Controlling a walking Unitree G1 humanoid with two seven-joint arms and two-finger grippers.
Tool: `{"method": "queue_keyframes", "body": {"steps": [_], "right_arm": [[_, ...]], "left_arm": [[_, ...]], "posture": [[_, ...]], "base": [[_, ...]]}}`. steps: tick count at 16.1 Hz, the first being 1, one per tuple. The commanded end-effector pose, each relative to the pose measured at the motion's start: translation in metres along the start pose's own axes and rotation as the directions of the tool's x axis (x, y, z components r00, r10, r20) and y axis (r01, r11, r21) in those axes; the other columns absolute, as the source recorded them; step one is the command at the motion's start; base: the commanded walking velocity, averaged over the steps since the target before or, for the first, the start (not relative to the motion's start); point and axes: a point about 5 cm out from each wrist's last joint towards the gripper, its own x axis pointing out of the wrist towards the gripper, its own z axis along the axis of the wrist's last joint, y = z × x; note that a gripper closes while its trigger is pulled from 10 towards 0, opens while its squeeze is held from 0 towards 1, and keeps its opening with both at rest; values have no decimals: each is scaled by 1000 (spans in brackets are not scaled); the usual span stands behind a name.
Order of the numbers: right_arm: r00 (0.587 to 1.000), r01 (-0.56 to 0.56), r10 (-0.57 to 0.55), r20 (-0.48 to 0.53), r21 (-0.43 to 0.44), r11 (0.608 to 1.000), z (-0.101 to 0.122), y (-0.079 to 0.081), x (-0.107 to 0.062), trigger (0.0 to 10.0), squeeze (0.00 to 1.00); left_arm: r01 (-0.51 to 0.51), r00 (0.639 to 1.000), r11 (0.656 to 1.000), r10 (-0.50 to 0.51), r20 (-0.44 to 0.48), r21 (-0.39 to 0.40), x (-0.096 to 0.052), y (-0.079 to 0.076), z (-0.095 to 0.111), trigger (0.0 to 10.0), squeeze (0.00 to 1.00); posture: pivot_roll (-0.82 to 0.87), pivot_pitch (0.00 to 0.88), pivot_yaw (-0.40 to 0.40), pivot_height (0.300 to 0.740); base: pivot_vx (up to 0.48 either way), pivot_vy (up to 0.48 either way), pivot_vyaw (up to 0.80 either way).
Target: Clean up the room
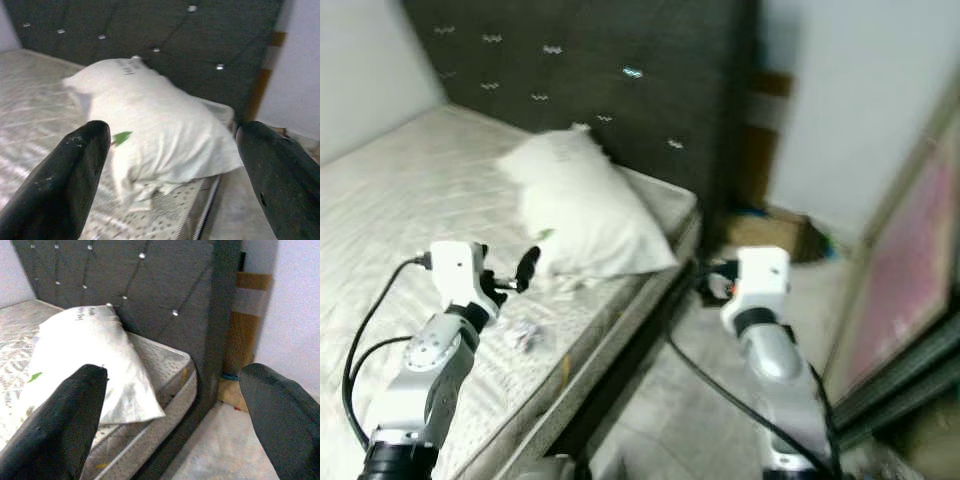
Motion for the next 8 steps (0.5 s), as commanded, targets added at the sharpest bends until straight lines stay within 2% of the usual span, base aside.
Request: {"method": "queue_keyframes", "body": {"steps": [1, 8], "right_arm": [[1000, -23, 23, 7, 17, 1000, 2, 8, 3, 10000, 0], [1000, -26, 25, 13, 18, 1000, 3, 7, 5, 10000, 0]], "left_arm": [[-22, 1000, 999, 21, 6, 29, -1, 8, 3, 10000, 0], [-25, 1000, 1000, 25, 5, 18, 0, 7, 3, 10000, 0]], "posture": [[-54, 0, 27, 740], [-58, 0, 22, 740]], "base": [[0, 0, 800], [0, 0, 800]]}}
